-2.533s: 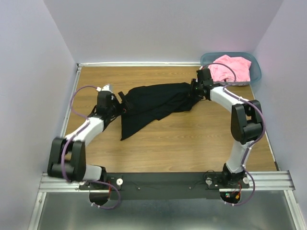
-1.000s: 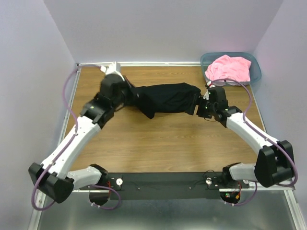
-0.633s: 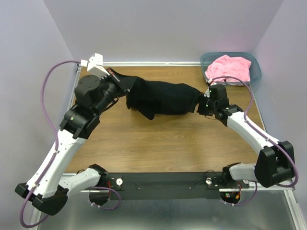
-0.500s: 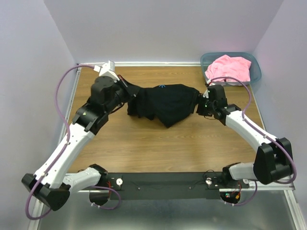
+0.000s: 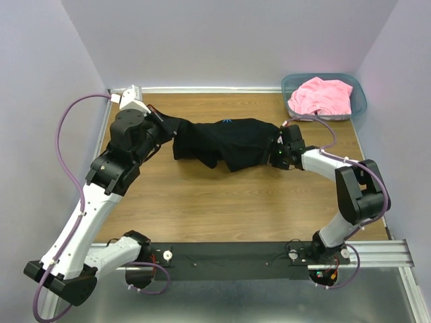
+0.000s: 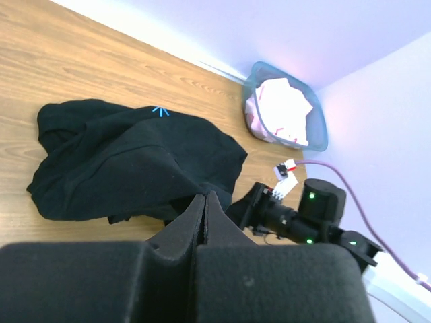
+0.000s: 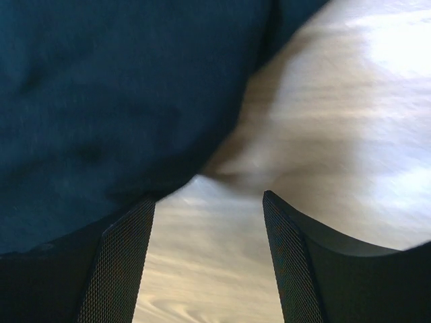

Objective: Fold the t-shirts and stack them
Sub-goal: Flatten the tshirt out

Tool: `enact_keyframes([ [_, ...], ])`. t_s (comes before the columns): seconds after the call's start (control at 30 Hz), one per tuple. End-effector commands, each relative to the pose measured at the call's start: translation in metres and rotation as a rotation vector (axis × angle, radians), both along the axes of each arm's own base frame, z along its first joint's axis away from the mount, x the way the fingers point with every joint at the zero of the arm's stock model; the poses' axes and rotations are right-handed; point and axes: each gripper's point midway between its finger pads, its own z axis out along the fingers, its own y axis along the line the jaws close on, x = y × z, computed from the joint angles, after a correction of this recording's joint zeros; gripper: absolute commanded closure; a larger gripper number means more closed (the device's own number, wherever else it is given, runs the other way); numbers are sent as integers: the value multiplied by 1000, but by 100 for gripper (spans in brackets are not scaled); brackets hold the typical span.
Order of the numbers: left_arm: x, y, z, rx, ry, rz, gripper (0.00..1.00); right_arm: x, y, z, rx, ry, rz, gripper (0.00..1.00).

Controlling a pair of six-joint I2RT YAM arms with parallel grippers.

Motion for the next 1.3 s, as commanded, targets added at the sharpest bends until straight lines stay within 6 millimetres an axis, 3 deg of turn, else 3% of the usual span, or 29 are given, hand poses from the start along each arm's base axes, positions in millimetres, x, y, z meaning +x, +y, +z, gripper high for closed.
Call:
enact_keyframes([
  [0.0,-3,11,10,14,-27,39,100,23,22,8,199,-85,-56,27],
  [0.17,-6,17,10,26,-30,55,100,32,34,28,406,-191,-83,27],
  [0.2,-6,17,9,31,-28,56,100,25,33,21,430,-168,-107,27],
  [0.47,-7,21,14,42,-41,65,100,31,38,5,489,-159,-113,28],
  [0.57,-7,29,14,65,-46,94,100,32,36,5,457,-183,-85,56],
  [0.6,-6,34,14,75,-50,117,100,33,34,18,442,-213,-71,68],
  [0.63,-6,38,13,83,-51,129,100,34,29,21,402,-210,-69,87],
  [0.7,-2,56,14,126,-61,186,100,38,3,30,182,-169,-73,99],
  [0.73,-1,66,13,145,-56,218,100,42,-9,53,111,-195,-77,99],
  [0.77,-1,74,12,161,-53,242,100,23,-26,52,9,-107,-87,99],
  [0.8,-1,84,9,190,-47,267,100,42,-50,90,-128,-192,-122,99],
  [0.83,-2,98,9,201,-44,312,100,39,-64,113,-196,-213,-138,99],
  [0.87,-2,103,8,209,-42,331,100,35,-78,127,-270,-209,-158,100],
  [0.9,-4,107,5,219,-35,343,100,28,-101,155,-391,-198,-191,99],
  [0.97,-12,112,5,211,-41,360,100,10,-122,175,-505,-148,-200,99],
  [1.03,-16,112,-8,202,-20,355,100,12,-124,201,-527,-165,-175,99],
  [1.1,-21,111,-22,199,1,346,100,9,-120,191,-543,-81,-111,99],
  [1.13,-22,109,-28,198,14,334,100,15,-114,199,-527,-86,-89,98],
  [1.17,-24,108,-38,198,33,329,100,19,-104,180,-503,-27,-28,97],
  [1.23,-24,104,-49,193,57,307,100,26,-90,162,-472,16,23,94],
  [1.27,-24,103,-53,188,61,304,100,31,-78,154,-447,20,55,87],
])
